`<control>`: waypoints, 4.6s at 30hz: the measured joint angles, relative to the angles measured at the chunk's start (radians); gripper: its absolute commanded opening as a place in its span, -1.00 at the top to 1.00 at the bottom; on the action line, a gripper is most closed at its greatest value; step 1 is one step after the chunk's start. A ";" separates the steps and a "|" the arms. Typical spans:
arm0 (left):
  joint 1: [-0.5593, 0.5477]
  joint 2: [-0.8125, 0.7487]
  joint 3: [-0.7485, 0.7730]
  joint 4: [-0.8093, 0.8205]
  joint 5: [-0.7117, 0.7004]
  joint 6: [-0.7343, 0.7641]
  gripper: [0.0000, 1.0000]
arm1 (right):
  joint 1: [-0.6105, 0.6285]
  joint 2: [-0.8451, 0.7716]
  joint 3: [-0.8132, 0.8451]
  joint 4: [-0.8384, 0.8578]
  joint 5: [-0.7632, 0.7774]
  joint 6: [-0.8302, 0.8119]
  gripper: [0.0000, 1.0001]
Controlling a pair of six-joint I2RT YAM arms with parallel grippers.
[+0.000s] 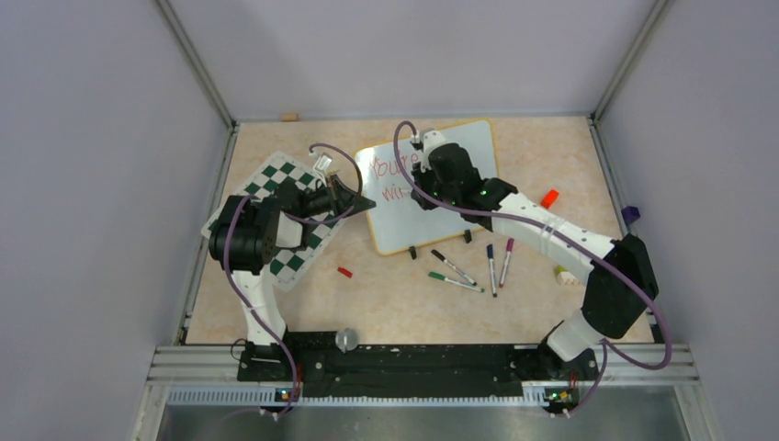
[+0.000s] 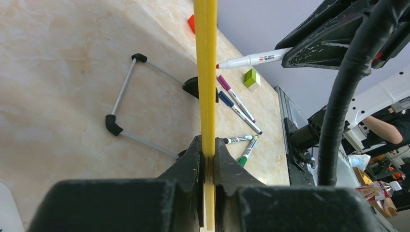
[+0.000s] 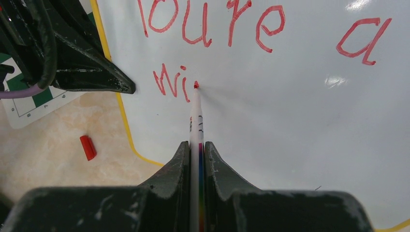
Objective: Write a sentence on the whiteboard
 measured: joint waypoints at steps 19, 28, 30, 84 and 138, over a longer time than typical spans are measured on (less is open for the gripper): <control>0.000 0.000 0.000 -0.003 -0.004 0.000 1.00 | 0.000 0.013 0.023 -0.001 0.020 -0.011 1.00; 0.000 0.000 0.000 -0.007 -0.007 0.000 1.00 | 0.000 0.013 0.023 -0.003 0.037 -0.009 1.00; 0.000 0.000 0.000 -0.007 -0.008 0.000 1.00 | 0.000 0.013 0.023 -0.003 0.039 -0.009 1.00; 0.000 0.000 0.000 0.001 0.000 0.000 1.00 | -0.026 -0.077 -0.029 -0.024 0.007 0.032 1.00; 0.000 0.000 0.000 -0.002 -0.002 -0.001 1.00 | -0.044 -0.052 -0.066 -0.034 0.019 0.036 1.00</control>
